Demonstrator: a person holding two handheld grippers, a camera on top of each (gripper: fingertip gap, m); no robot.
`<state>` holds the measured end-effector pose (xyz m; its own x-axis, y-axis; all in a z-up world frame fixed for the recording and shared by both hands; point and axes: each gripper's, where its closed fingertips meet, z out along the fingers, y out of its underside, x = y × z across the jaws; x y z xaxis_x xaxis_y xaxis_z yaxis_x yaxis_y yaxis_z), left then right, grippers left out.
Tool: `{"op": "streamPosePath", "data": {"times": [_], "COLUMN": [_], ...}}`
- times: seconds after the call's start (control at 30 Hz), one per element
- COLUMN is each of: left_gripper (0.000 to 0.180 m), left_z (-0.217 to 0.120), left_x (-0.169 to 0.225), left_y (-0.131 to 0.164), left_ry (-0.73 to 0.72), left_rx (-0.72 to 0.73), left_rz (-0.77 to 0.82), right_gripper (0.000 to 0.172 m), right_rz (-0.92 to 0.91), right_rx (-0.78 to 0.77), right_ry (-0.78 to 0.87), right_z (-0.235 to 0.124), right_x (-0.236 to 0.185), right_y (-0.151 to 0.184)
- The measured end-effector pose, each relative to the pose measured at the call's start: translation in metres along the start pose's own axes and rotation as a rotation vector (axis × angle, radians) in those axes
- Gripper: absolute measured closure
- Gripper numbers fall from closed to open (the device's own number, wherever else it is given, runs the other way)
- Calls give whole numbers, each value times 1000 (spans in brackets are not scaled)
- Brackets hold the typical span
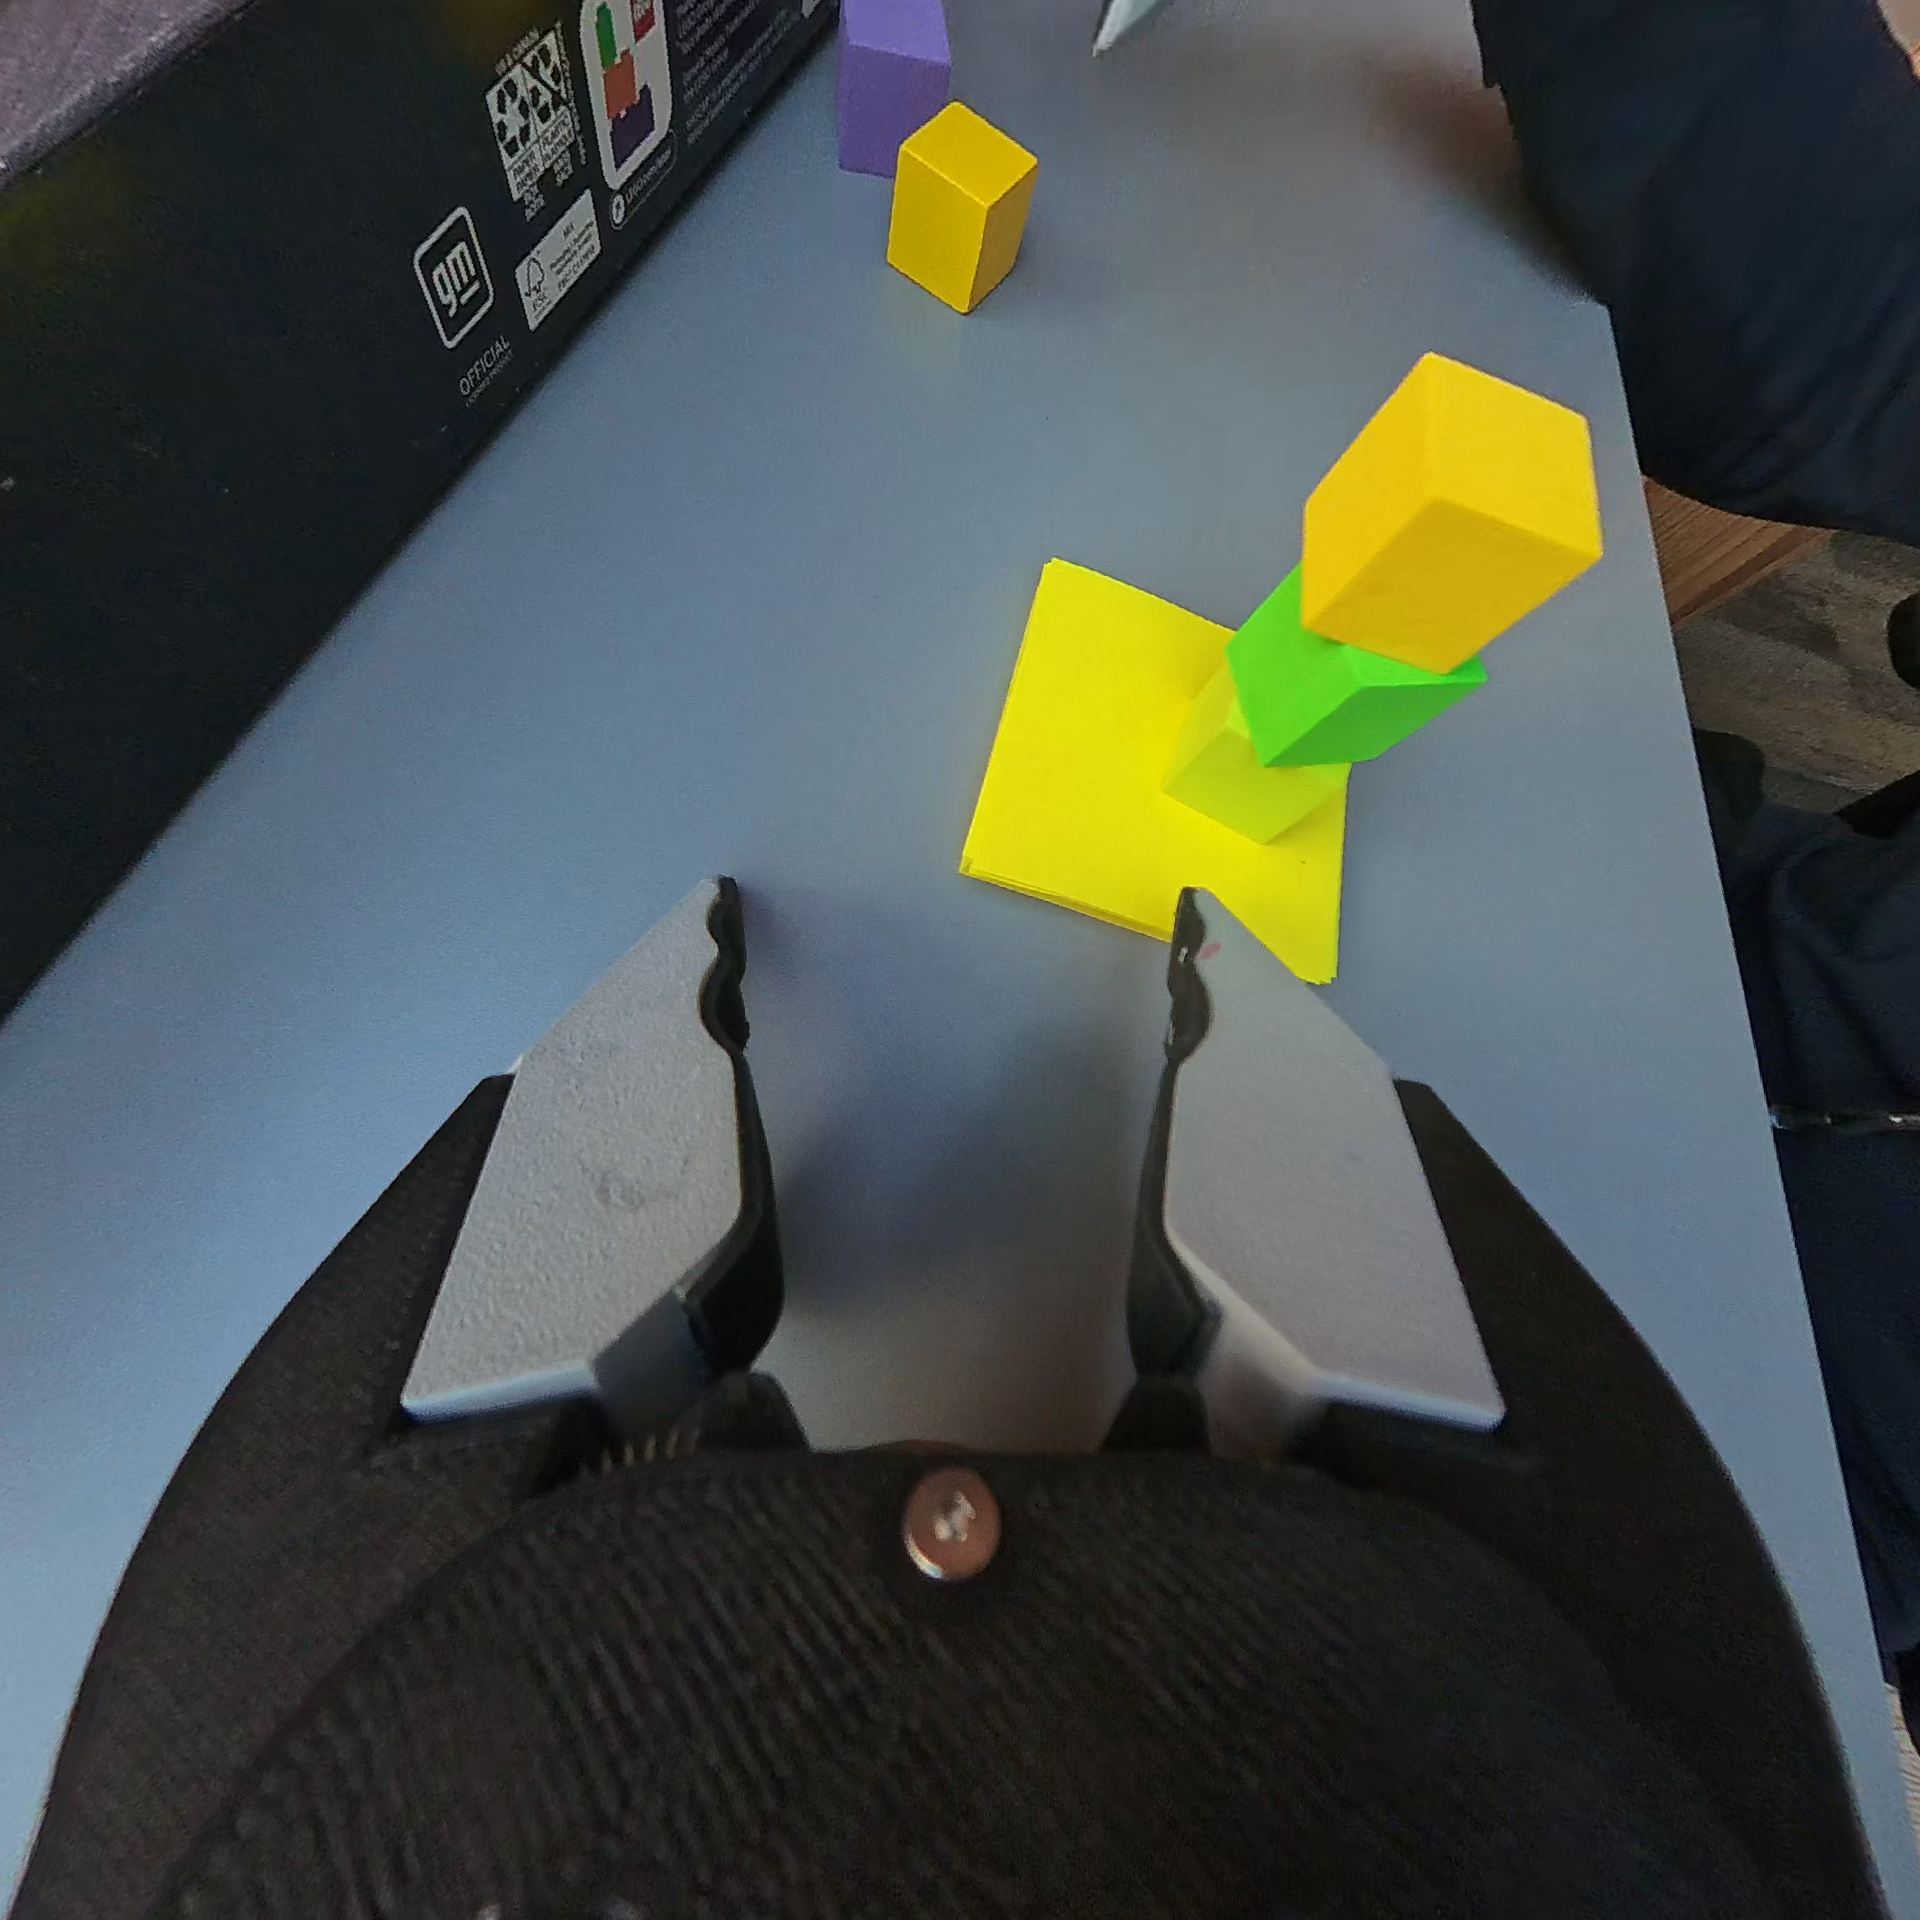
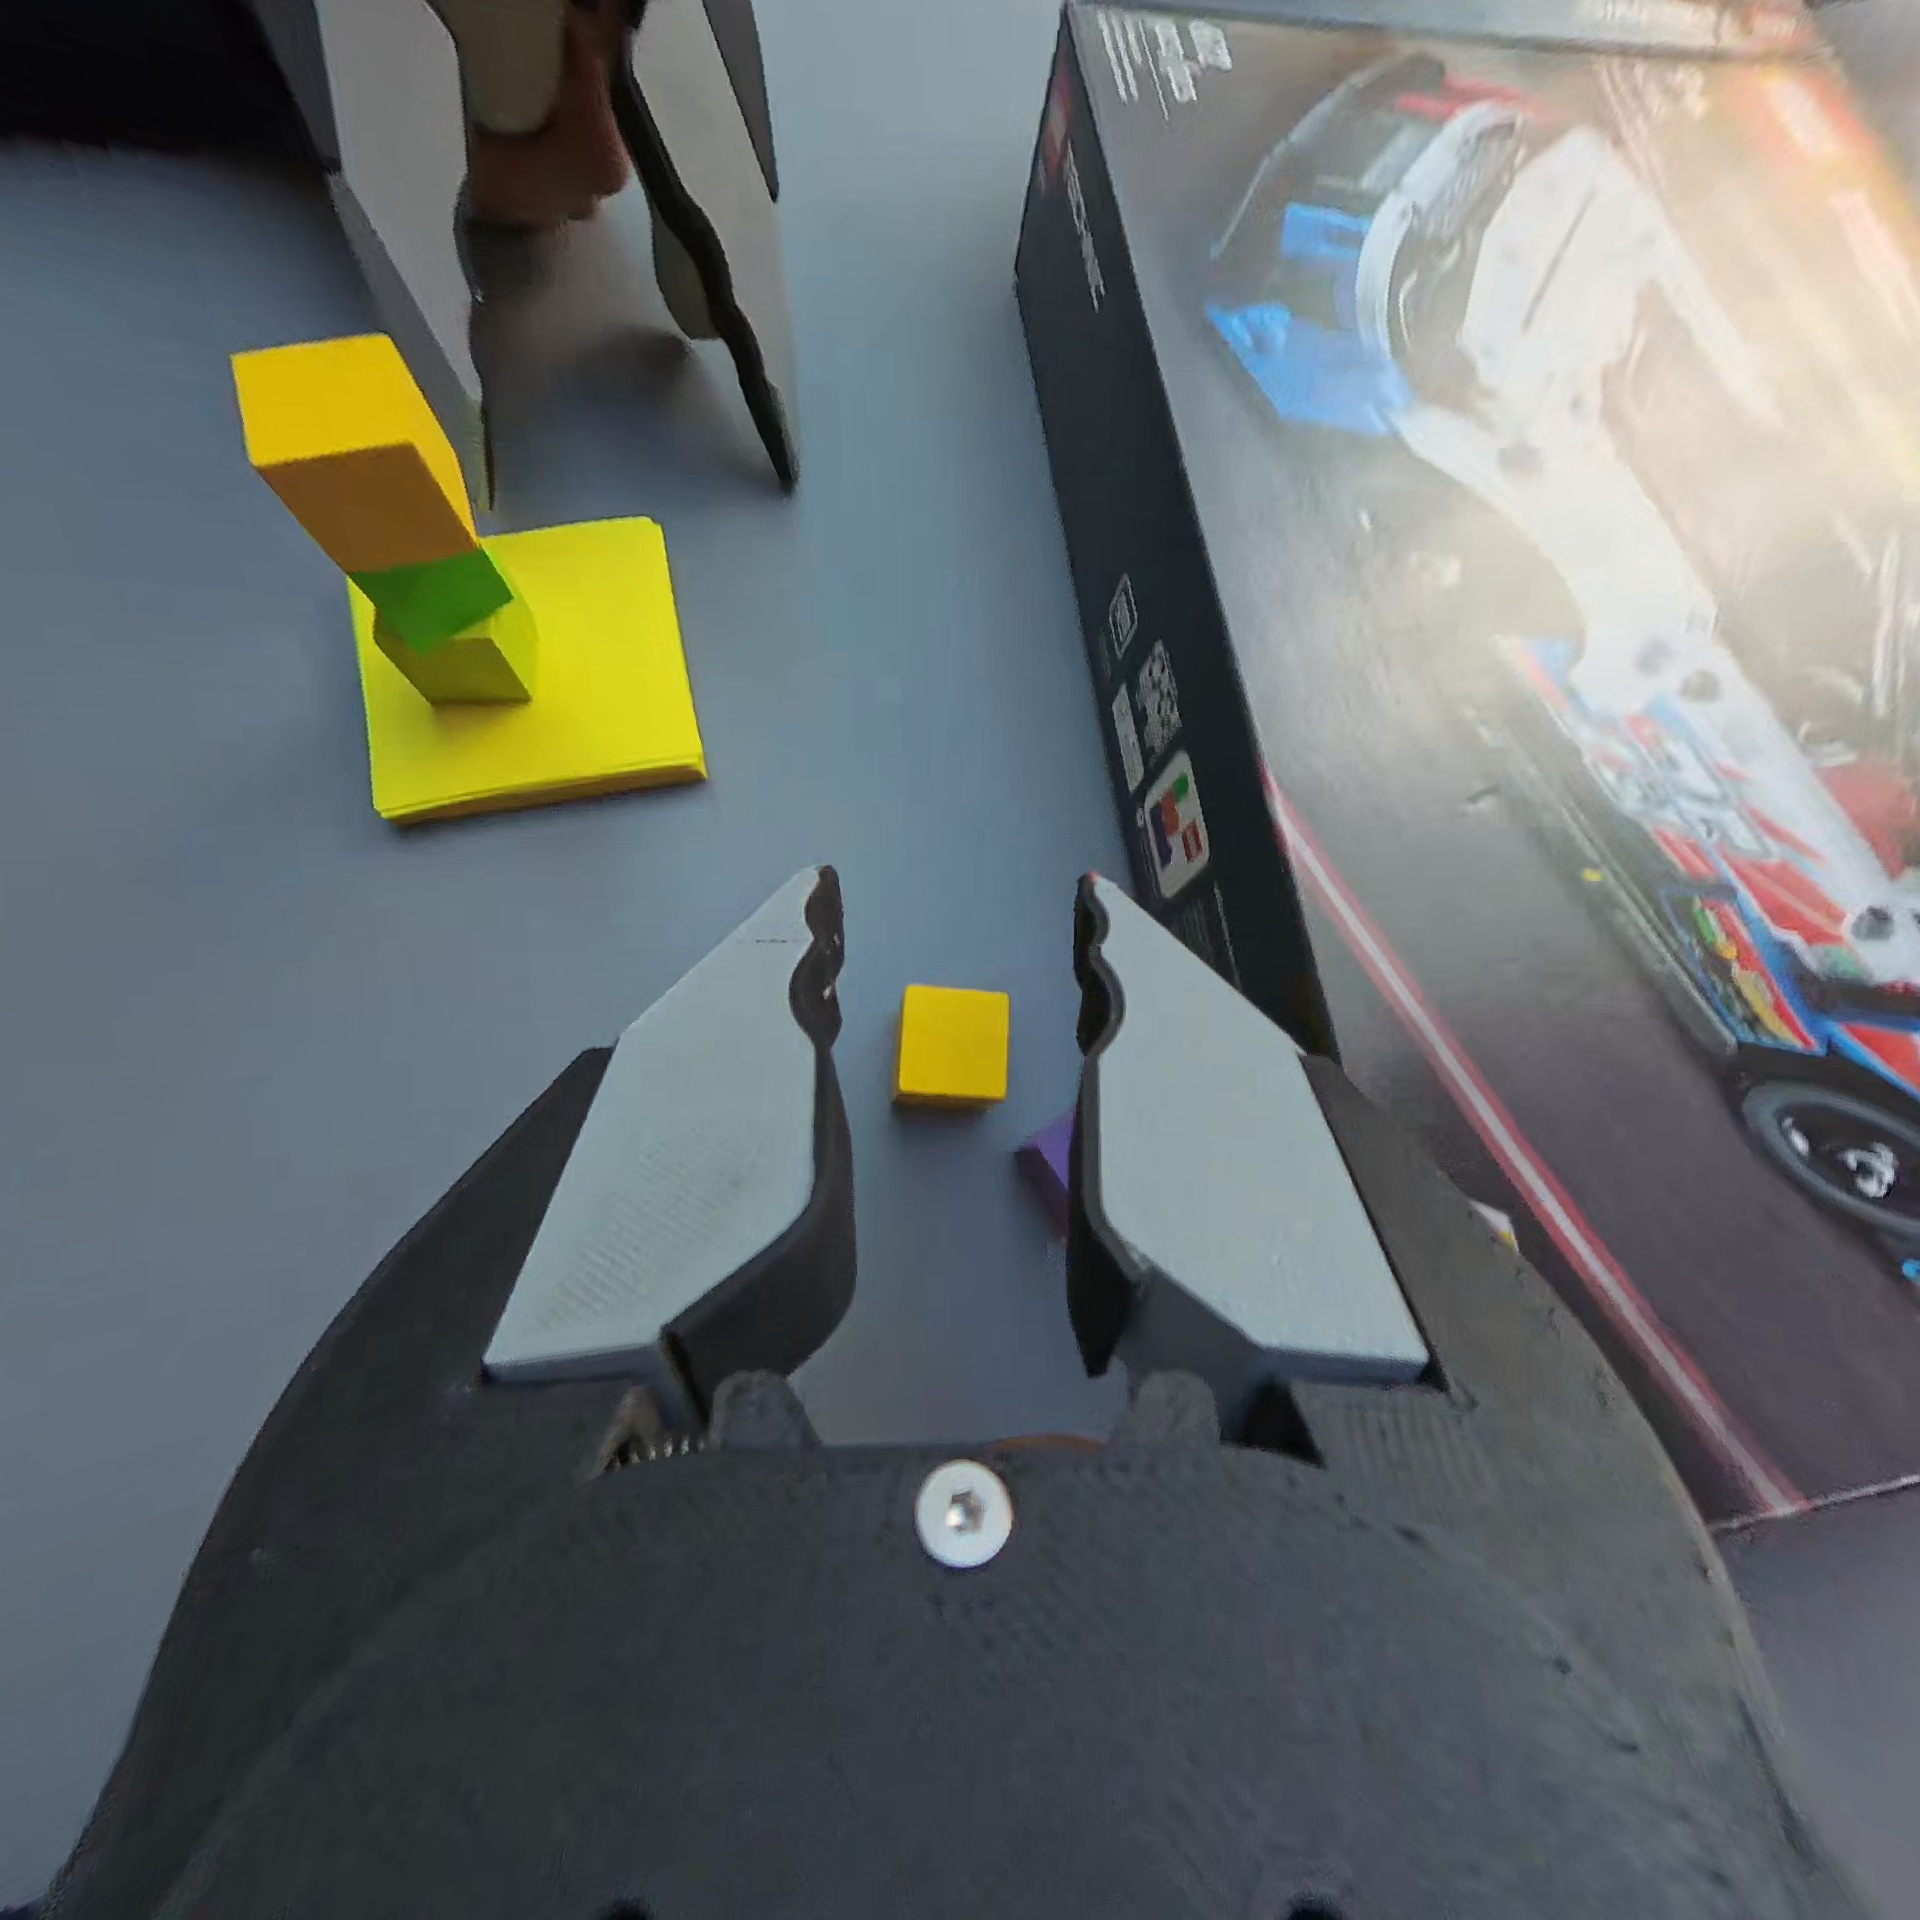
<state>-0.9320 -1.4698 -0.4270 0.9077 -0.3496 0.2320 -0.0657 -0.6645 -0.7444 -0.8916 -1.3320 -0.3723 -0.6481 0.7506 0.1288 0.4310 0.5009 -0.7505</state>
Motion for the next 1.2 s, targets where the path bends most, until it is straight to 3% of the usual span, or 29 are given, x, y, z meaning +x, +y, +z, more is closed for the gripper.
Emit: {"op": "streamPosePath", "data": {"times": [0.13,0.4,0.47,0.63,0.93,1.2], "left_gripper": [100,101,101,101,102,101], "left_z": [0,0,0,0,0,0], "left_x": [0,0,0,-1,-1,-1], "left_y": [0,0,0,0,0,0], "left_ry": [4,3,1,-2,-9,-6], "left_rx": [2,3,2,1,-1,-1], "left_rz": [-7,-8,-6,-4,0,1], "right_gripper": [130,133,147,147,147,147], "right_rz": [52,19,2,-31,-67,-119], "right_rx": [-120,-260,-272,-189,185,76], "right_ry": [-5,-38,-49,-29,-204,-245], "right_z": [-3,11,15,15,3,7], "right_x": [7,-3,-6,-9,-63,-88], "right_y": [34,56,56,34,-61,-86]}}
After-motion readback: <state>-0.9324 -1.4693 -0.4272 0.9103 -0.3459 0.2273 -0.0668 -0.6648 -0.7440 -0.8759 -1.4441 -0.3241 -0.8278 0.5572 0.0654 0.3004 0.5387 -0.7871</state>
